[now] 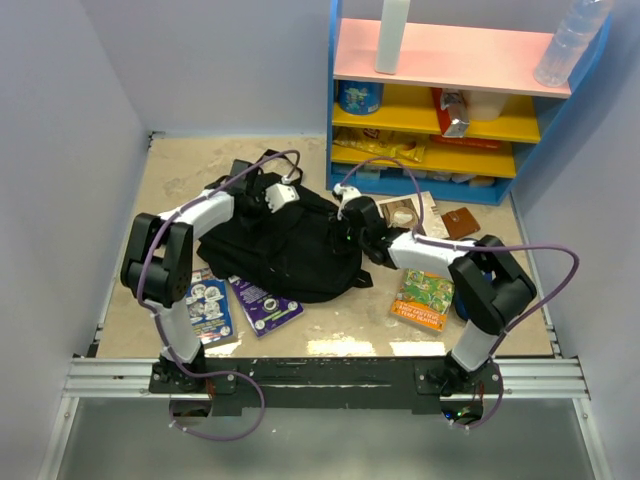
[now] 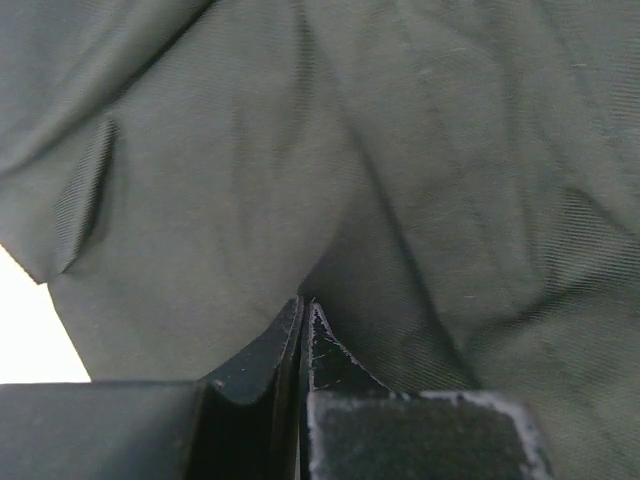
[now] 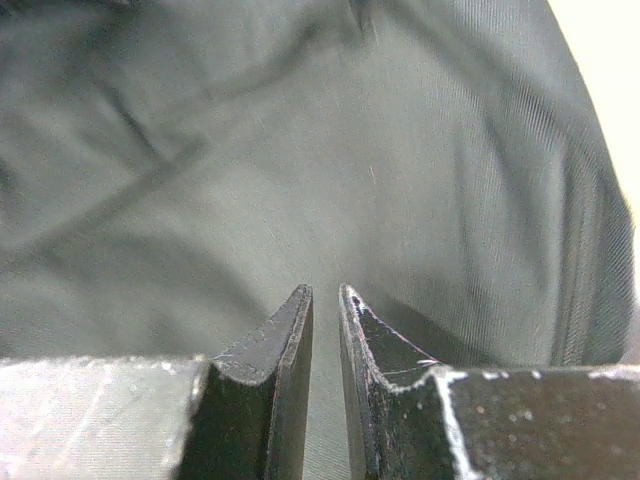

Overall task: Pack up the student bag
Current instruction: Unzip the student bag at the center of the board.

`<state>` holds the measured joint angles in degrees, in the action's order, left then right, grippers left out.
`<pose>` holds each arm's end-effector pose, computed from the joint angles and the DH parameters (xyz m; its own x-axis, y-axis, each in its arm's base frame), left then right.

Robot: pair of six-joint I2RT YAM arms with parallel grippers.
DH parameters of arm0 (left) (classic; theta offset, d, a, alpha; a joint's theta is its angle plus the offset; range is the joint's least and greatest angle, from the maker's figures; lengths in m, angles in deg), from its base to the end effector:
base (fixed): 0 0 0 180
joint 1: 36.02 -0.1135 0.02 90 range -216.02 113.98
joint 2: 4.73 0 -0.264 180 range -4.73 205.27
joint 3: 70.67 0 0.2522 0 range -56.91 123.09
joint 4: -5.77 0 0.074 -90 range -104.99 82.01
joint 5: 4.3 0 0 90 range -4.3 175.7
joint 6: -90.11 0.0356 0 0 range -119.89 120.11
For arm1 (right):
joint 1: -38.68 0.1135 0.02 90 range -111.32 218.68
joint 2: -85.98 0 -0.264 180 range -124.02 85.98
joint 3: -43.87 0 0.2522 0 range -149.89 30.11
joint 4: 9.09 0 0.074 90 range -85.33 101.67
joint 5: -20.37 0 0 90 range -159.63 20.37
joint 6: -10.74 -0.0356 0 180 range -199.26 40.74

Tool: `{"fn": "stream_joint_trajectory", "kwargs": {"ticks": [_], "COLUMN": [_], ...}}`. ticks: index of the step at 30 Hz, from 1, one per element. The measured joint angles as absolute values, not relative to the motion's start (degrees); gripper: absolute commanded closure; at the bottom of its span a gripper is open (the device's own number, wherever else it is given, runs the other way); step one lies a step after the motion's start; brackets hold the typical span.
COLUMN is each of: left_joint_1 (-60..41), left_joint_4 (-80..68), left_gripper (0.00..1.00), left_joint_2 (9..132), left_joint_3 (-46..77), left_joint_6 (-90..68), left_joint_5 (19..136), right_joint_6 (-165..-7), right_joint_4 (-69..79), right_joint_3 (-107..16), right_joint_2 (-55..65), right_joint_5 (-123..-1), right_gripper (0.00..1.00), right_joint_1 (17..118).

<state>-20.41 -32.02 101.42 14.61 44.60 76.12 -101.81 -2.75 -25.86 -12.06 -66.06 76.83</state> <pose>0.3700 -0.1095 0.1841 -0.3425 0.8132 -0.4706 0.8252 0.4998 0.2631 0.2889 0.2297 0.1930 -0.6648 -0.0355 -0.7462 -0.4351 0.8303 0.3482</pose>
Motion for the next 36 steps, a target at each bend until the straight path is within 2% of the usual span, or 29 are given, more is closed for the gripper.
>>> {"fn": "stream_joint_trajectory", "kwargs": {"ticks": [4, 5, 6, 7, 8, 9, 10, 11, 12, 22, 25, 26, 28, 29, 30, 31, 33, 34, 36], "left_joint_1": [-19.0, -18.5, -18.1, -17.7, -17.2, -16.8, -16.6, -16.4, -16.2, -15.3, -15.3, -15.3, -15.1, -14.9, -14.6, -14.3, -13.9, -13.7, -13.4], "left_joint_4": [-33.4, -33.7, -34.1, -34.5, -34.9, -35.1, -35.2, -35.3, -35.5, -35.0, -35.3, -35.4, -35.8, -35.8, -35.7, -35.2, -34.0, -33.8, -33.7], "left_gripper": [0.88, 0.82, 0.64, 0.6, 0.5, 0.47, 0.33, 0.31, 0.01, 0.0, 0.09, 0.19, 0.31, 0.44, 0.51, 0.72, 0.95, 1.0, 1.0], "left_joint_2": [101.2, 101.1, 101.0, 101.0, 101.0, 100.9, 100.8, 100.7, 100.6, 100.6, 100.6, 100.6, 100.8, 100.9, 101.1, 101.4, 101.4, 101.4, 101.4], "left_joint_3": [14.5, 14.4, 14.4, 14.4, 14.4, 14.4, 14.4, 14.4, 14.4, 14.0, 14.0, 14.1, 14.1, 14.1, 14.1, 13.6, 12.5, 12.2, 12.3], "left_joint_6": [44.1, 43.7, 43.4, 42.8, 42.5, 41.3, 41.0, 40.2, 39.6, 34.1, 33.1, 32.6, 31.6, 31.3, 31.2, 31.0, 30.6, 30.8, 30.7], "left_joint_5": [75.2, 74.9, 74.5, 73.7, 73.1, 72.6, 72.2, 71.8, 71.4, 71.5, 71.0, 70.6, 68.5, 68.3, 68.3, 68.1, 68.4, 68.0, 67.9], "right_joint_6": [-103.1, -103.5, -103.7, -103.9, -103.9, -104.1, -104.2, -104.3, -104.5, -105.8, -106.3, -106.4, -106.6, -106.7, -106.7, -106.8, -106.9, -106.9, -107.0], "right_joint_4": [-3.8, -4.5, -5.0, -5.4, -6.0, -6.4, -6.9, -7.2, -7.5, -12.0, -13.3, -13.5, -14.1, -14.3, -14.4, -14.7, -15.0, -15.4, -16.3], "right_joint_3": [-21.6, -21.1, -20.9, -20.9, -20.9, -20.9, -20.7, -20.5, -20.3, -18.1, -17.8, -17.6, -17.4, -17.3, -17.3, -17.2, -17.0, -16.7, -16.3], "right_joint_2": [-13.8, -14.2, -14.4, -14.4, -14.5, -14.5, -14.6, -14.6, -14.6, -14.6, -15.0, -15.0, -15.0, -15.0, -15.0, -15.0, -15.0, -15.0, -15.0], "right_joint_5": [-65.6, -65.6, -65.6, -65.5, -65.5, -65.5, -65.6, -65.6, -65.5, -65.5, -65.4, -65.4, -65.4, -65.3, -65.3, -65.4, -65.4, -65.4, -65.4], "right_gripper": [0.78, 0.78, 0.77, 0.77, 0.77, 0.77, 0.77, 0.77, 0.77, 0.78, 0.78, 0.78, 0.79, 0.79, 0.8, 0.8, 0.8, 0.8, 0.81], "right_joint_1": [77.0, 77.1, 77.1, 77.1, 77.1, 77.1, 77.1, 77.1, 77.1, 77.1, 77.1, 77.0, 77.0, 77.0, 77.0, 77.0, 77.0, 77.0, 77.0]}}
